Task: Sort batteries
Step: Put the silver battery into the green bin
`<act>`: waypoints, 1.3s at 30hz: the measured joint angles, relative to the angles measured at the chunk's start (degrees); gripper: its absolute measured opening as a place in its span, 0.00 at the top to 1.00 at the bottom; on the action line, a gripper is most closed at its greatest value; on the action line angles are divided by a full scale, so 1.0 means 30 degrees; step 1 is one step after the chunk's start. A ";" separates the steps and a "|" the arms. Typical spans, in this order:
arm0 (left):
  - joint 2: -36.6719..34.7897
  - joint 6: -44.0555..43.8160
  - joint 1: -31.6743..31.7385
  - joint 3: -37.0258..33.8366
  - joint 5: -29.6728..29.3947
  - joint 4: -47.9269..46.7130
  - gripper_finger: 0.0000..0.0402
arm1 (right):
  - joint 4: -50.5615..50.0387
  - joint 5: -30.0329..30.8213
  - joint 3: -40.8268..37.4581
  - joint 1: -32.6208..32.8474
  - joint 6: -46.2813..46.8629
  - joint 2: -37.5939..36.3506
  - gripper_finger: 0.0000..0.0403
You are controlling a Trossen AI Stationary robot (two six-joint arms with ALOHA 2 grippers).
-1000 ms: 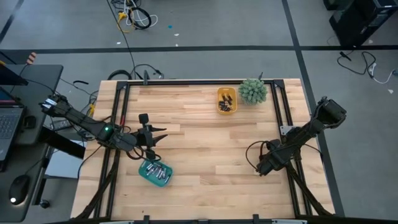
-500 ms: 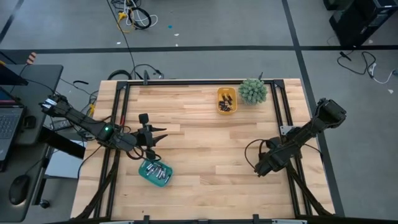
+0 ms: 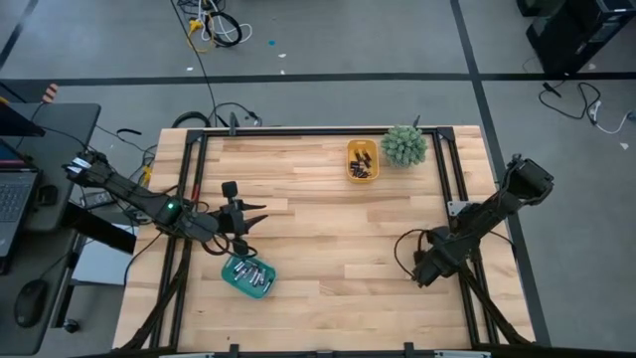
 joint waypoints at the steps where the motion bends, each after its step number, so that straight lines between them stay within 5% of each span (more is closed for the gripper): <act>1: 0.0000 -0.0004 0.0000 0.0000 0.0004 0.0013 0.74 | -0.0529 0.1130 0.0588 -0.0084 -0.0224 0.0040 1.00; 4: 0.0000 -0.0004 0.0000 0.0000 -0.0003 0.0105 0.74 | -0.3783 0.1449 0.1997 -0.0098 -0.0293 -0.0030 1.00; 8: 0.0000 0.0013 0.0007 0.0000 0.0004 0.0211 0.74 | -0.4858 -0.0641 0.2382 -0.0155 -0.0368 -0.0016 1.00; 18: 0.0000 0.0013 0.0007 0.0000 0.0004 0.0050 0.74 | -0.1243 -0.3175 0.0273 0.0170 -0.0978 0.2182 1.00; 39: 0.0028 -0.0458 0.0007 -0.0532 0.0028 -0.0055 0.74 | -0.1477 0.0806 0.1948 -0.0744 -0.1178 0.2477 1.00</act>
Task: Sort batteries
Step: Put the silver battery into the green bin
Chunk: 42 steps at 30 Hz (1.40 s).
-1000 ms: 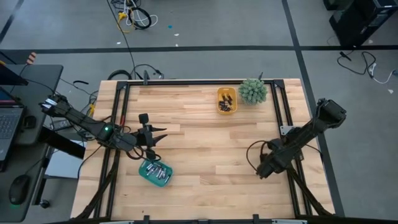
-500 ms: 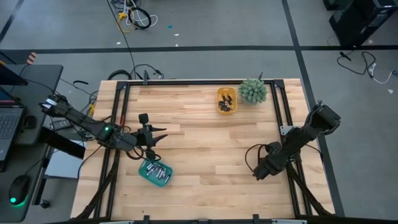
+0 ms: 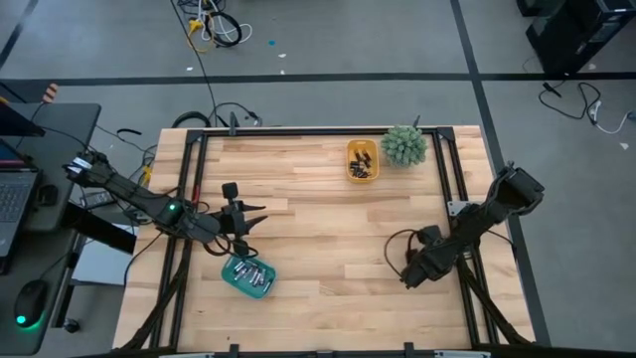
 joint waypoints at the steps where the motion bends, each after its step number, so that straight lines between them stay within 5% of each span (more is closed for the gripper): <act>1: 0.0001 -0.0040 0.0000 -0.0013 -0.0001 -0.0022 0.74 | -0.0615 0.0127 0.0245 -0.0051 -0.0093 -0.0024 1.00; 7: -0.0006 0.0082 0.0000 -0.0015 -0.0013 0.0623 0.74 | -0.2926 -0.0948 0.0983 -0.0232 -0.0626 -0.0302 1.00; 14: -0.0006 0.0116 0.0000 -0.0015 -0.0023 0.0601 0.74 | 0.0249 -0.2886 -0.1132 0.0616 -0.0391 -0.0273 1.00; 32: -0.0006 0.0607 0.0000 -0.0015 -0.0448 0.0604 0.74 | -0.2692 -0.2272 0.0279 0.0804 -0.0118 -0.0302 1.00; 42: -0.0006 0.0603 0.0000 -0.0015 -0.0540 0.0575 0.74 | -0.0238 -0.2259 -0.0809 0.1428 0.1107 -0.0302 1.00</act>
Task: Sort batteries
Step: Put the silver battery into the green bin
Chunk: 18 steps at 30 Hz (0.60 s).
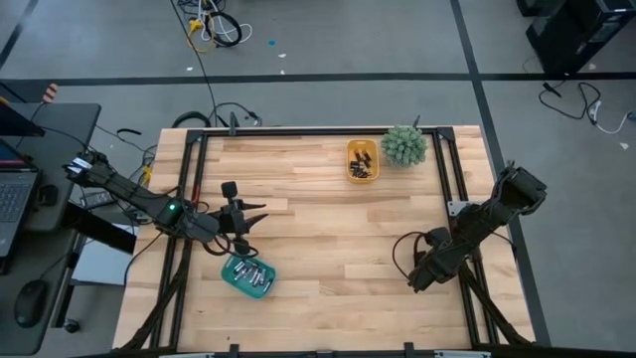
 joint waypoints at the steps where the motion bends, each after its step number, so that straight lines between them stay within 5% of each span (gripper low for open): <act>1: 0.0000 -0.0004 0.0000 0.0000 0.0000 -0.0008 0.74 | 0.0605 0.0026 -0.0251 0.0063 0.0212 -0.0012 1.00; 10: 0.0000 -0.0004 0.0000 0.0000 0.0007 -0.0024 0.74 | 0.0628 0.1651 -0.0239 0.0053 0.0361 -0.0023 1.00; 18: 0.0000 -0.0010 0.0000 0.0000 0.0007 0.0021 0.74 | -0.2922 0.3059 0.2345 -0.0377 -0.1953 0.0022 1.00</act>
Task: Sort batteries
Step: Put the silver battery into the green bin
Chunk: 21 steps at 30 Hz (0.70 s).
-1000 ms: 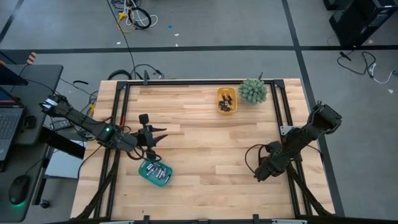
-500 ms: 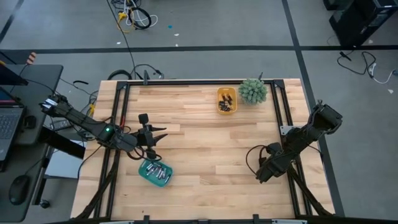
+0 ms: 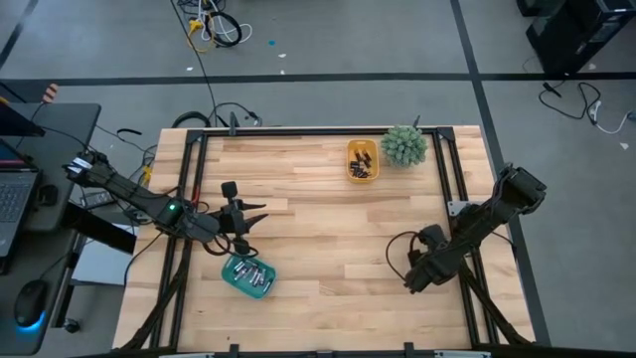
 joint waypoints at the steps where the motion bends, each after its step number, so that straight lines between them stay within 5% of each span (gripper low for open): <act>1: 0.0000 0.0007 -0.0007 0.0000 -0.0003 -0.0004 0.74 | -0.0651 -0.0415 0.0331 0.0002 -0.0097 0.0000 1.00; 5: 0.0000 0.0005 0.0000 0.0000 0.0000 0.0022 0.74 | -0.0877 -0.2226 0.0416 0.0184 -0.0114 -0.0015 1.00; 21: 0.0000 -0.0007 0.0000 0.0000 0.0000 -0.0035 0.74 | 0.3885 -0.1924 -0.2586 0.0877 0.2414 -0.0064 1.00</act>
